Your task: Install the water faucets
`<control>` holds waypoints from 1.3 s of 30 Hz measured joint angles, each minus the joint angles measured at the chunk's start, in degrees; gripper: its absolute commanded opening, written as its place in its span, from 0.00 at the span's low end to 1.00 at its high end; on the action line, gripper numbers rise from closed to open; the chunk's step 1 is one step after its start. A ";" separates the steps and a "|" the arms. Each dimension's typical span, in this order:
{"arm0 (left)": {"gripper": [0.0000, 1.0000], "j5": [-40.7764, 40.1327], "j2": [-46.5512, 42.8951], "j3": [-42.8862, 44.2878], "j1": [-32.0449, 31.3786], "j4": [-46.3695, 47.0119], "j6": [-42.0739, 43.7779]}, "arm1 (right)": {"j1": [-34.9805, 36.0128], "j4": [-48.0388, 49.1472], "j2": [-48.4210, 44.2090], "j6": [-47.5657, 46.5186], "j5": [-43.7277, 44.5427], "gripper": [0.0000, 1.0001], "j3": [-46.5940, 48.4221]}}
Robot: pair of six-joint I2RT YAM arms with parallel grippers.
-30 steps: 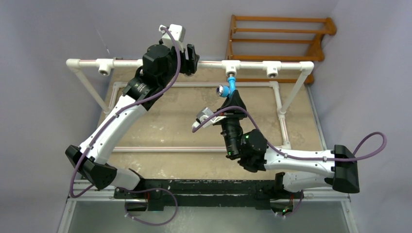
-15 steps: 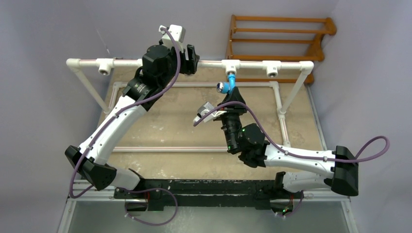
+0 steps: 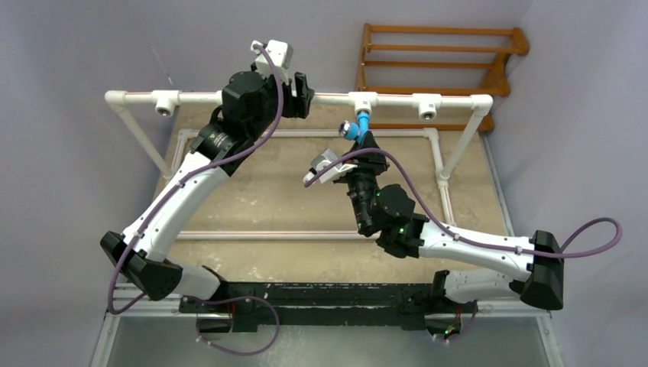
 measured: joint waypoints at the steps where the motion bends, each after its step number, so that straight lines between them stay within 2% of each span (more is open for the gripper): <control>1: 0.65 0.02 -0.04 0.00 0.00 -0.04 0.04 | -0.07 -1.60 0.00 1.18 0.15 0.00 0.70; 7: 0.65 0.04 -0.33 -0.68 0.00 0.46 0.44 | -0.17 -7.28 0.07 6.69 1.36 0.00 3.13; 12: 0.65 0.02 -0.74 -1.66 0.00 1.51 0.46 | -0.17 -7.72 0.85 10.88 2.69 0.00 4.11; 20: 0.65 -0.13 -1.84 -2.36 0.22 1.51 -0.68 | -0.42 -10.93 2.34 24.74 6.62 0.00 7.82; 33: 0.65 0.20 -7.04 -7.04 1.09 2.34 -4.59 | -3.85 -25.42 -0.70 69.31 6.71 0.00 11.87; 39: 0.66 0.00 -7.61 -12.61 1.22 -5.64 -6.91 | -6.25 -28.68 -2.12 86.33 3.72 0.00 11.98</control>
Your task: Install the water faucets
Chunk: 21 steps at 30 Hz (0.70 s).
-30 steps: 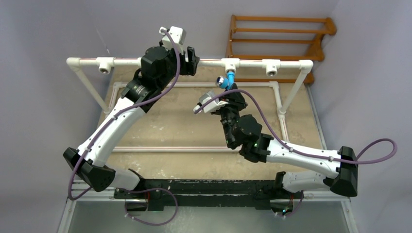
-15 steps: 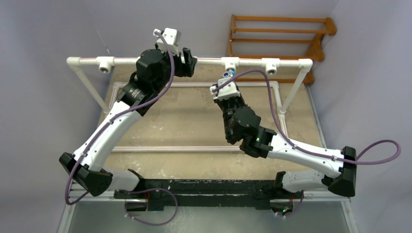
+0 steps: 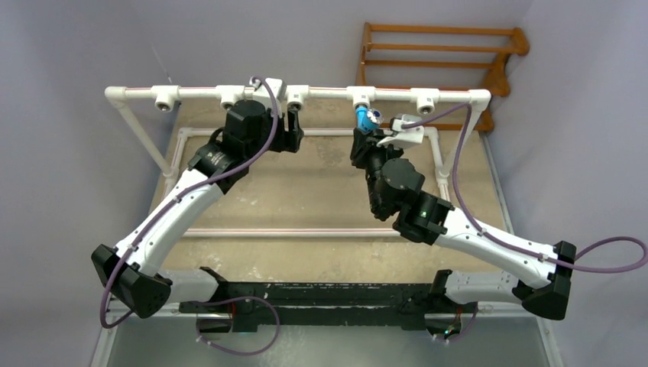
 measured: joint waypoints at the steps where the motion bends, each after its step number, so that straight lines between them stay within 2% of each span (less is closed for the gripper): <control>1: 0.66 -0.15 0.20 -1.11 0.00 -0.87 -0.11 | -0.37 -0.61 -0.26 2.58 -0.48 0.00 0.00; 7: 0.66 -0.50 -1.18 -3.93 0.00 -1.70 -0.22 | -1.62 -3.82 -1.68 16.09 -1.68 0.00 -0.24; 13: 0.66 -0.83 -6.12 -7.63 0.00 1.01 -0.22 | -2.40 -4.52 -5.20 28.20 -4.15 0.00 -3.69; 21: 0.66 0.83 -7.52 -11.50 0.00 2.60 -0.37 | -4.42 -5.49 -8.48 46.53 -8.76 0.00 -7.15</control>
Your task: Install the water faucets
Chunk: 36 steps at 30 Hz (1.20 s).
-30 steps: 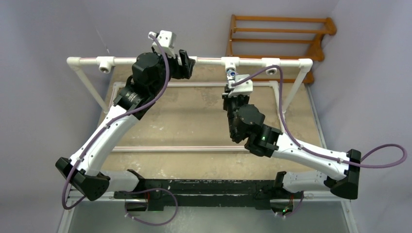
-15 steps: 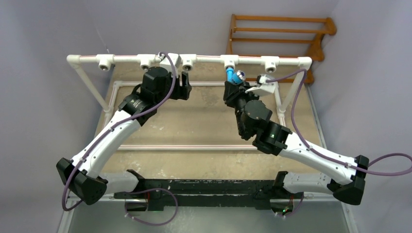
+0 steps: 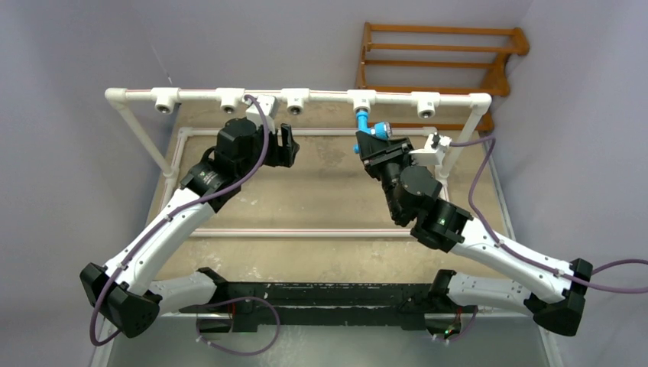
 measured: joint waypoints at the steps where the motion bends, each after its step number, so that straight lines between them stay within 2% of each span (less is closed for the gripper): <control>1: 0.66 0.39 -0.02 -0.37 0.00 0.09 -0.07 | -0.17 0.04 -0.33 2.49 -0.46 0.00 -0.46; 9: 0.65 2.82 -0.26 -0.87 0.00 0.63 -0.96 | -1.11 1.01 -1.53 18.14 -2.54 0.00 -3.06; 15: 0.65 4.07 -0.35 -1.29 -0.02 0.70 -1.25 | -1.60 2.10 -2.05 26.29 -3.63 0.00 -4.70; 36: 0.65 4.90 -0.74 -1.31 -0.15 0.92 -1.40 | -1.95 3.93 -3.80 36.00 -5.62 0.00 -8.31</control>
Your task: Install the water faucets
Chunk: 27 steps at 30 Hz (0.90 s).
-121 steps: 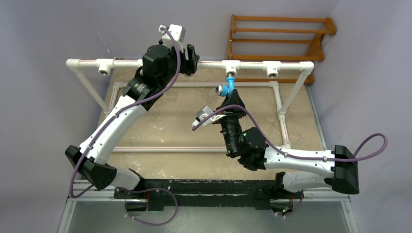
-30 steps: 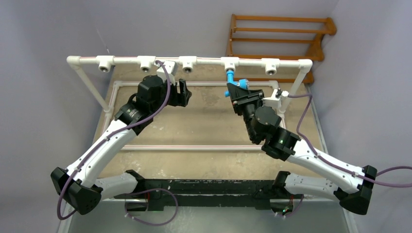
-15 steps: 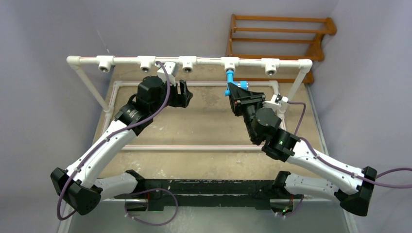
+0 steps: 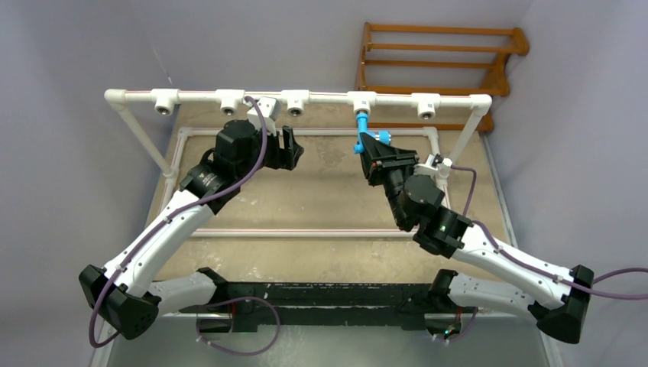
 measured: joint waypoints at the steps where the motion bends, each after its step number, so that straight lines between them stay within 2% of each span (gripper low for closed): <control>1: 0.65 0.00 0.00 0.00 0.00 0.00 0.00 | 0.00 0.17 0.00 0.31 -0.04 0.00 -0.13; 7: 0.65 0.20 -0.02 -0.09 0.00 -0.02 -0.02 | 0.00 0.44 -0.04 0.46 -0.11 0.00 -0.11; 10: 0.65 0.24 -0.02 -0.09 0.00 0.00 -0.02 | 0.00 0.50 -0.02 0.20 -0.13 0.03 -0.11; 14: 0.65 0.24 -0.02 -0.09 -0.02 0.00 -0.02 | 0.00 0.57 -0.02 0.04 -0.15 0.17 -0.11; 17: 0.65 0.24 -0.02 -0.09 0.00 0.00 -0.02 | 0.00 0.57 -0.04 0.02 -0.17 0.22 -0.11; 22: 0.65 0.26 -0.02 -0.09 0.00 0.00 -0.02 | 0.00 0.59 -0.15 -0.26 -0.17 0.38 -0.11; 27: 0.65 0.26 -0.02 -0.09 0.00 0.00 -0.02 | 0.00 -0.31 -0.33 -0.68 -0.44 0.43 -0.13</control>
